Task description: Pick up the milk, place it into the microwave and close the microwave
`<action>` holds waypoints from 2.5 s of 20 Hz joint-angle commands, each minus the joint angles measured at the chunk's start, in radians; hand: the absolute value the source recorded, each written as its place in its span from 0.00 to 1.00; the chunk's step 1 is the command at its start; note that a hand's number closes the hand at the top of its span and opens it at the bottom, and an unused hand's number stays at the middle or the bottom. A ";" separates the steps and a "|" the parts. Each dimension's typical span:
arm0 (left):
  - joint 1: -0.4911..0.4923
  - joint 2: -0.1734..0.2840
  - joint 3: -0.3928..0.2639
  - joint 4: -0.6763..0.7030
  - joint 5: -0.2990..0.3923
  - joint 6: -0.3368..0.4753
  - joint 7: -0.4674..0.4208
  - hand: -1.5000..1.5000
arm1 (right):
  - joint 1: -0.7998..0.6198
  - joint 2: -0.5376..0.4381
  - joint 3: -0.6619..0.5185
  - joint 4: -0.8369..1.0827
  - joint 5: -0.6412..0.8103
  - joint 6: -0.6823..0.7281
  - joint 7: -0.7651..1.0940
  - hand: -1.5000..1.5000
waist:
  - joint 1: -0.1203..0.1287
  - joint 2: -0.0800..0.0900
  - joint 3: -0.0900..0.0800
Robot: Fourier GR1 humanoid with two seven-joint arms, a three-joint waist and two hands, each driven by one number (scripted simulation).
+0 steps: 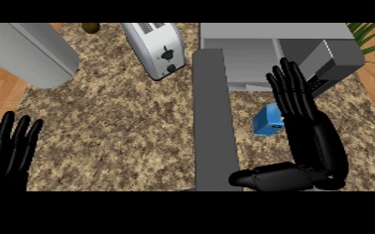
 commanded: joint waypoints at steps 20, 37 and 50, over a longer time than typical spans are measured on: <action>0.080 -0.030 0.054 -0.003 0.009 -0.105 -0.066 0.00 | 0.070 -0.109 -0.280 0.496 -0.085 0.184 -0.403 0.00 | 0.000 0.000 0.000; 0.070 -0.025 0.042 -0.068 0.039 -0.087 0.034 0.00 | -0.139 -0.115 -0.333 0.982 0.015 0.204 -0.734 0.00 | 0.002 0.001 0.001; 0.143 -0.035 0.052 0.009 0.004 -0.146 -0.134 0.00 | -0.271 -0.186 -0.434 1.414 0.096 0.062 -0.949 0.00 | 0.012 0.003 0.001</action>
